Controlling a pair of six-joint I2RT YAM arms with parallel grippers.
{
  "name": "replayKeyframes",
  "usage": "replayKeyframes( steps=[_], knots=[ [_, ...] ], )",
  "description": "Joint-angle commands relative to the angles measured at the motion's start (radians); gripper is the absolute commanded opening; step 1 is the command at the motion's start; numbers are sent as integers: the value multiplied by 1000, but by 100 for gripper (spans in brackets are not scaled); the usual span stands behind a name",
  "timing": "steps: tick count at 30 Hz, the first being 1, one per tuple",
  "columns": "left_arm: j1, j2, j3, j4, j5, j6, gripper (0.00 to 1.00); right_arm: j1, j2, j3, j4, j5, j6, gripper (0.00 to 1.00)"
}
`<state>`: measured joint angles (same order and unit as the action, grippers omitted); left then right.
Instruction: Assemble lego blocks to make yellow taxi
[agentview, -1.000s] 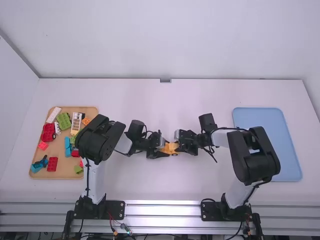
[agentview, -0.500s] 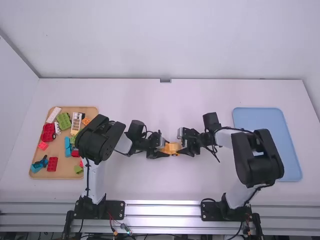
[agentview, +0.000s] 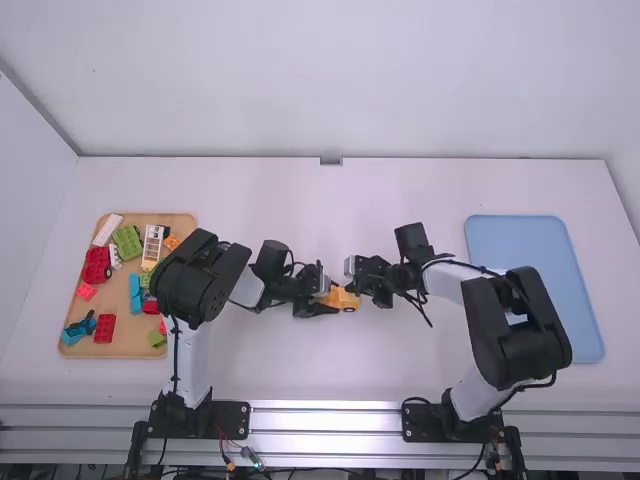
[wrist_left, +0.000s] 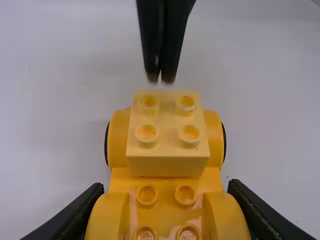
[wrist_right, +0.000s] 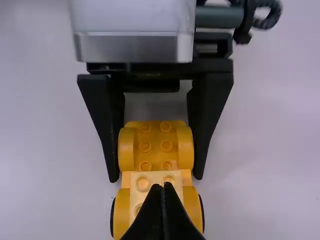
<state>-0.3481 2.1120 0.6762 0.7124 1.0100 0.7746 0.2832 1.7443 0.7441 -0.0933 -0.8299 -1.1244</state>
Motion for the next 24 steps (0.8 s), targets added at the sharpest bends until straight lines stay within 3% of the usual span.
replayKeyframes(
  steps=[1, 24],
  knots=[
    [-5, 23, -13, -24, -58, 0, 23, 10, 29, 8, 12, 71, 75, 0],
    [-5, 23, -13, -24, -58, 0, 22, 68, 55, 8, -132, 323, 71, 0]
  ],
)
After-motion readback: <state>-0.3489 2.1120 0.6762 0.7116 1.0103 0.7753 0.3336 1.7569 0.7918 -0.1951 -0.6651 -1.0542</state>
